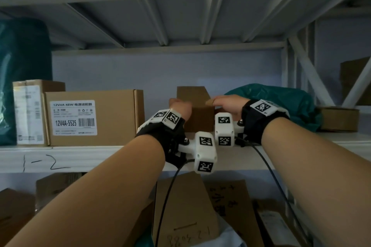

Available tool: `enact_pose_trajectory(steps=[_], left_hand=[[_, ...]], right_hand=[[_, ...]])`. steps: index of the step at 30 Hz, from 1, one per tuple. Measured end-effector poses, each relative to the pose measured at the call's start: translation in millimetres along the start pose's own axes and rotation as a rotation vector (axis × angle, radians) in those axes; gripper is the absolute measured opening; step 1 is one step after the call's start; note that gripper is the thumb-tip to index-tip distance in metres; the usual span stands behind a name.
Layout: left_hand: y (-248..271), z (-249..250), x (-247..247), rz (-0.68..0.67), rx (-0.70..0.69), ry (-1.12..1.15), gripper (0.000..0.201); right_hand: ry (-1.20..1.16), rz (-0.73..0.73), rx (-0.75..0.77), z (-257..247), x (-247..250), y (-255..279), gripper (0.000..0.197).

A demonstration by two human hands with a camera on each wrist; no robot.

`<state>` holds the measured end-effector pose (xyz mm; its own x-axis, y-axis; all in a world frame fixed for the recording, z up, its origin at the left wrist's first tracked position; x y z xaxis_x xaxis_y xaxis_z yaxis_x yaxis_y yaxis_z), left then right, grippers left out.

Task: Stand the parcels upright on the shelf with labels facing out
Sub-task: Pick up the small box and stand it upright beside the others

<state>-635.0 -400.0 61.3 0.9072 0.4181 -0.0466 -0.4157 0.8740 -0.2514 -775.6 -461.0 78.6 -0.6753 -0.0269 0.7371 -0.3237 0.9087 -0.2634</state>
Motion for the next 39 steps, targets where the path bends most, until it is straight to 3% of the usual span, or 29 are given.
enact_pose_trajectory(steps=[2, 5, 7, 9, 12, 15, 18, 20, 26, 31, 37, 39], left_hand=[[7.5, 2.4, -3.9, -0.022, 0.016, 0.018, 0.054], [12.0, 3.9, -5.1, -0.024, 0.002, -0.011, 0.070], [16.2, 12.8, 3.3, 0.022, -0.024, -0.014, 0.069], [27.9, 34.5, 13.4, 0.063, -0.177, -0.067, 0.057], [40.6, 61.0, 17.8, 0.056, -0.284, -0.238, 0.050], [48.5, 76.2, 26.2, 0.004, -0.292, -0.073, 0.047], [53.5, 97.2, 25.9, -0.031, -0.433, -0.099, 0.042], [57.4, 108.3, 30.3, -0.044, -0.483, 0.079, 0.042], [68.7, 125.8, 37.8, -0.151, -0.658, -0.055, 0.049], [63.2, 121.0, 49.7, -0.206, -0.663, -0.155, 0.061], [61.8, 121.4, 58.3, -0.198, -0.671, -0.248, 0.067], [60.3, 123.7, 64.1, -0.201, -0.681, -0.236, 0.075]], right_hand=[[0.034, -0.043, 0.024, -8.9, -4.2, 6.0, 0.011], [0.025, -0.051, 0.031, -14.8, -5.5, 12.7, 0.008], [-0.086, 0.012, 0.051, -18.5, 2.7, 15.0, 0.031], [-0.316, 0.107, 0.020, -18.3, 13.0, 19.2, 0.049], [-0.467, 0.217, 0.032, -21.2, 27.5, 28.0, 0.052], [-0.472, 0.191, 0.085, -30.8, 32.3, 42.1, 0.066], [-0.509, 0.241, 0.126, -34.9, 40.8, 53.3, 0.073], [-0.529, 0.306, 0.157, -40.7, 45.4, 61.3, 0.067], [-0.639, 0.426, 0.183, -50.6, 50.6, 79.7, 0.023], [-0.666, 0.378, 0.187, -60.3, 37.5, 81.9, 0.052], [-0.654, 0.326, 0.187, -66.7, 23.8, 77.9, 0.052], [-0.669, 0.317, 0.175, -67.6, 21.1, 77.9, 0.044]])
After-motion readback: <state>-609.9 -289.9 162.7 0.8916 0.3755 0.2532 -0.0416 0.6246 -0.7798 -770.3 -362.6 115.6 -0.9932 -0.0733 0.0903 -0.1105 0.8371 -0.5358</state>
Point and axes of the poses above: each hand's wrist, its own y-axis away from the middle knuckle, its own x-axis out of the back of the hand, z = x × y, the point moved 9 cm from there along -y, towards the middle knuckle, and after that the axes turned 15 degrees about y, right-handed, at the moved point
